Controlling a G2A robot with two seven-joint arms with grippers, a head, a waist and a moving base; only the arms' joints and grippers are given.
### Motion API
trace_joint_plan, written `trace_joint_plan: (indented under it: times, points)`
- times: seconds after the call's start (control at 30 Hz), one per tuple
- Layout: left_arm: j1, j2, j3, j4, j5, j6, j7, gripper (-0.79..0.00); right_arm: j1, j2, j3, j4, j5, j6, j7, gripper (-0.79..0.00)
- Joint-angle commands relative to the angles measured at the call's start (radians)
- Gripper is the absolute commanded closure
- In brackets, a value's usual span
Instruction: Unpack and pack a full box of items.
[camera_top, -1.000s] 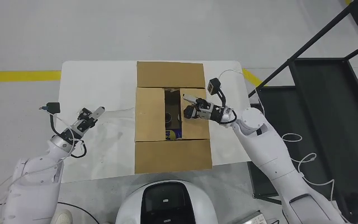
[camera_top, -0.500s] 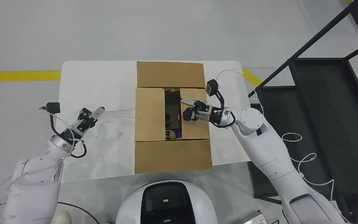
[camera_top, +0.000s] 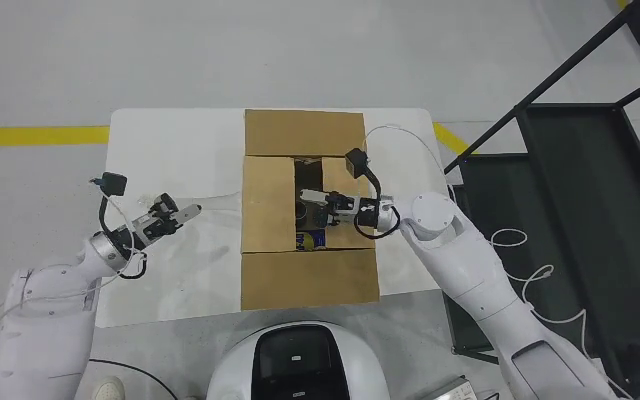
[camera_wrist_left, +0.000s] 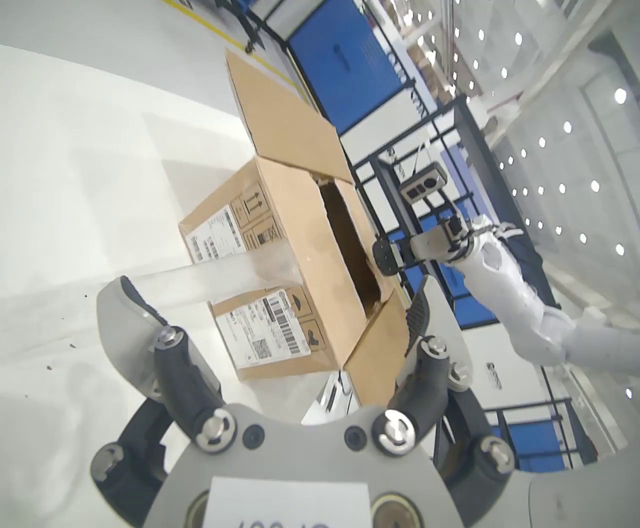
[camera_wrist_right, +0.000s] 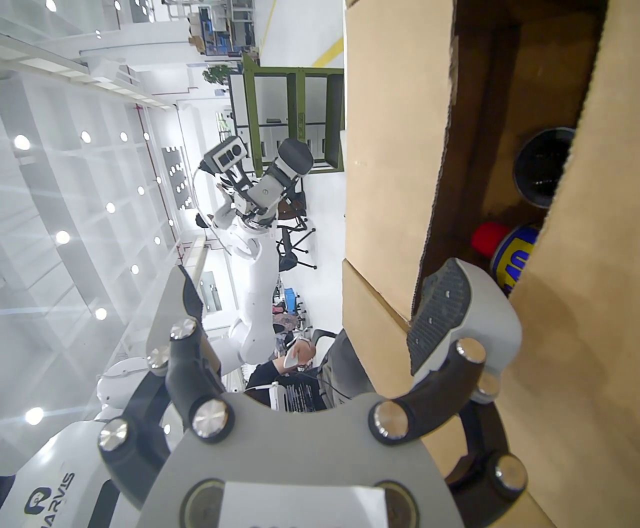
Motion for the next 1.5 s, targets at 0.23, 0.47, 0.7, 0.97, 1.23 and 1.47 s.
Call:
trace_joint_plan:
  times: [0.23, 0.47, 0.7, 0.97, 1.23, 1.47]
  points:
    - [-0.228, 0.023, 0.069, 0.228, -0.231, 0.019, -0.344, -0.785, 0.010, -0.008, -0.034, 0.005, -0.047, 0.015, -0.034, -0.785]
    - [-0.300, 0.040, 0.124, 0.281, -0.270, 0.050, -0.375, -0.785, 0.008, -0.008, -0.033, 0.005, -0.050, 0.012, -0.040, -0.785]
    - [-0.300, 0.040, 0.124, 0.281, -0.270, 0.050, -0.375, -0.785, 0.008, -0.008, -0.033, 0.005, -0.050, 0.012, -0.040, -0.785]
    - [-0.300, 0.040, 0.124, 0.281, -0.270, 0.050, -0.375, -0.785, 0.004, -0.009, -0.035, 0.001, -0.057, 0.014, -0.054, -0.785]
    - [-0.300, 0.040, 0.124, 0.281, -0.270, 0.050, -0.375, -0.785, 0.047, -0.028, -0.107, 0.031, -0.098, 0.085, -0.061, -0.785]
    - [-0.295, 0.040, 0.124, 0.276, -0.264, 0.054, -0.357, -0.785, 0.103, -0.054, -0.171, 0.085, -0.077, 0.075, -0.041, -0.785]
